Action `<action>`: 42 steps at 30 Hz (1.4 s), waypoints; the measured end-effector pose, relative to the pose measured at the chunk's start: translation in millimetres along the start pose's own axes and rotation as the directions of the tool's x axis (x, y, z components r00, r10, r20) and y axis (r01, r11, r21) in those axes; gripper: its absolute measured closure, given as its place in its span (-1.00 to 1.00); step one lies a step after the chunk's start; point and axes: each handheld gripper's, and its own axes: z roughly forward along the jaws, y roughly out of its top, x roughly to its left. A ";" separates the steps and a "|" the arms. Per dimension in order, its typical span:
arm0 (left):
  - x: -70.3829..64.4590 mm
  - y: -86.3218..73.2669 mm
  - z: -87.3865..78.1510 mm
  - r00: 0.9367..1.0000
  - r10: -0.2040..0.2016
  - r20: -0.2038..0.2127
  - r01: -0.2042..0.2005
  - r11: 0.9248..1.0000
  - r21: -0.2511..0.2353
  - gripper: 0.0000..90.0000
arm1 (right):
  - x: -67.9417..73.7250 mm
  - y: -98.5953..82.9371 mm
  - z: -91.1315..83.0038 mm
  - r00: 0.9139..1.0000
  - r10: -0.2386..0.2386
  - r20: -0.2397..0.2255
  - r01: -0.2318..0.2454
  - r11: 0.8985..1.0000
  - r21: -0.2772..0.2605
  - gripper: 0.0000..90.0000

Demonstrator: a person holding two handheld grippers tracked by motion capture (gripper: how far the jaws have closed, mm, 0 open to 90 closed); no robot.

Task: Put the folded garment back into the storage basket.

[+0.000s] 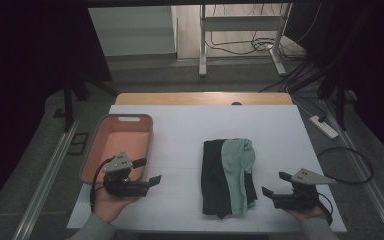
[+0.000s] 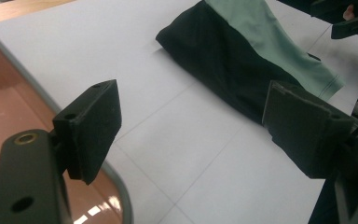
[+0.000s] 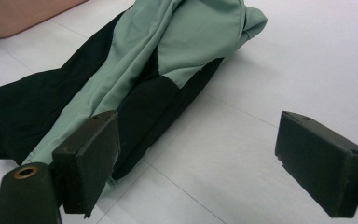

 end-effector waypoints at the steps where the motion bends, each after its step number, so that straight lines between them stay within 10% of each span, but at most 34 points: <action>1: -0.3 1.8 1.7 1.000 0.001 0.003 -0.001 1.000 0.001 -0.57 | 0.0 -0.1 0.1 1.000 0.001 0.000 -0.001 1.000 0.000 -0.69; 42: -8.7 25.9 52.3 0.998 0.007 0.063 -0.010 0.998 0.056 -0.59 | -0.5 -1.3 4.0 1.000 0.005 -0.014 -0.005 1.000 0.023 -0.68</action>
